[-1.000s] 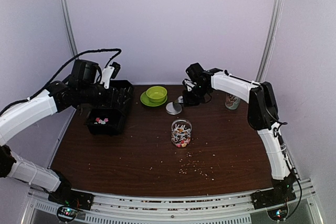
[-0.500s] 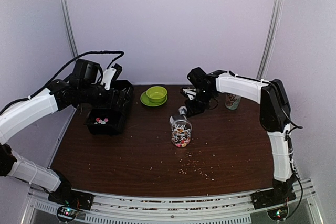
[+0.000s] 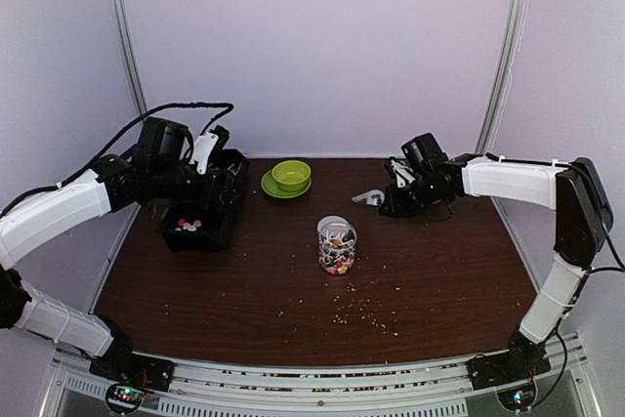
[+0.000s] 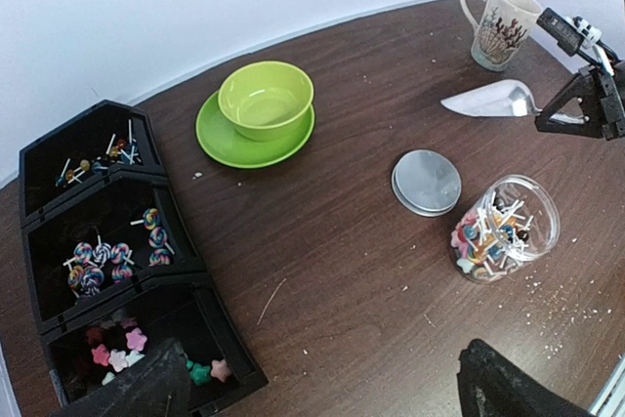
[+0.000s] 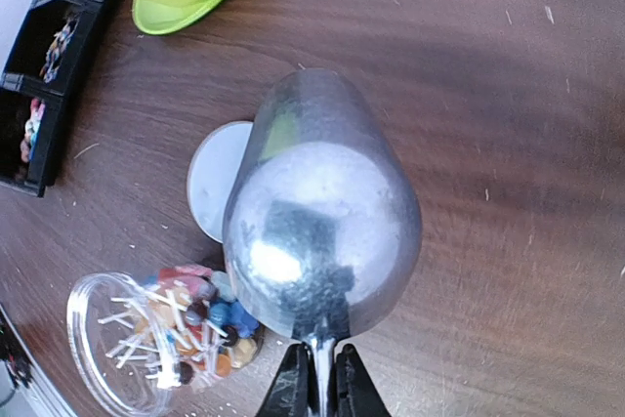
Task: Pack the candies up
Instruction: Move the box lid to the center of the board, then place the spatula at the center of the board.
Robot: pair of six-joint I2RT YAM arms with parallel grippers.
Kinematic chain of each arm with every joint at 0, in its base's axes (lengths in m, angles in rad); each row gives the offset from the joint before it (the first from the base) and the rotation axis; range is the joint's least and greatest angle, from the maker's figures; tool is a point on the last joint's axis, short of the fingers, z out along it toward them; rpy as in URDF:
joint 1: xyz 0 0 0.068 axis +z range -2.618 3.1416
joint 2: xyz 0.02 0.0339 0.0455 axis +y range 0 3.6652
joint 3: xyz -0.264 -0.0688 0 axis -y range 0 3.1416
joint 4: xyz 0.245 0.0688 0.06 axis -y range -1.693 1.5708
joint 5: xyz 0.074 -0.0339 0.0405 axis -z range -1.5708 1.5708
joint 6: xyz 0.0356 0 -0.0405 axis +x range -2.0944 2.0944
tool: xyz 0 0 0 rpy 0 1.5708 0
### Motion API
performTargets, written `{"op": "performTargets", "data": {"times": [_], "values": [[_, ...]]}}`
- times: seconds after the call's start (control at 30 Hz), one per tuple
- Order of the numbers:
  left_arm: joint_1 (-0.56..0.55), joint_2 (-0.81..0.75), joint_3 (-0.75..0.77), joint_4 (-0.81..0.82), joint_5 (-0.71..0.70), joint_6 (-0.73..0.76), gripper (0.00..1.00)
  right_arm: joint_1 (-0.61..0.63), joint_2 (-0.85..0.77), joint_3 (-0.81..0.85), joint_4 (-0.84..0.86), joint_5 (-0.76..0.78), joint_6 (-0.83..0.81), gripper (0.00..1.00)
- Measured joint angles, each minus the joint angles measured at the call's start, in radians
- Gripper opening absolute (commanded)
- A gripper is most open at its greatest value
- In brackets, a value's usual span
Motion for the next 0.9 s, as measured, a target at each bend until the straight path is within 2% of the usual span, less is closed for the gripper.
{"op": "performTargets", "data": {"times": [0.13, 0.23, 0.37, 0.6, 0.9], "values": [[0.0, 0.0, -0.022, 0.017, 0.005, 0.003, 0.98, -0.027, -0.037, -0.201, 0.167, -0.029, 0.156, 0.0], [0.0, 0.0, -0.031, 0.032, 0.006, 0.007, 0.98, -0.032, -0.05, -0.284, 0.233, 0.0, 0.208, 0.0], [0.0, 0.0, -0.036, 0.041, 0.006, 0.008, 0.98, -0.029, -0.064, -0.28, 0.229, 0.111, 0.214, 0.01], [0.002, -0.011, -0.039, 0.042, 0.005, 0.01, 0.98, -0.029, 0.0, -0.188, 0.101, 0.298, 0.147, 0.07], [0.002, -0.011, -0.039, 0.047, 0.005, 0.01, 0.98, -0.029, 0.104, -0.143, 0.059, 0.343, 0.089, 0.15]]}}
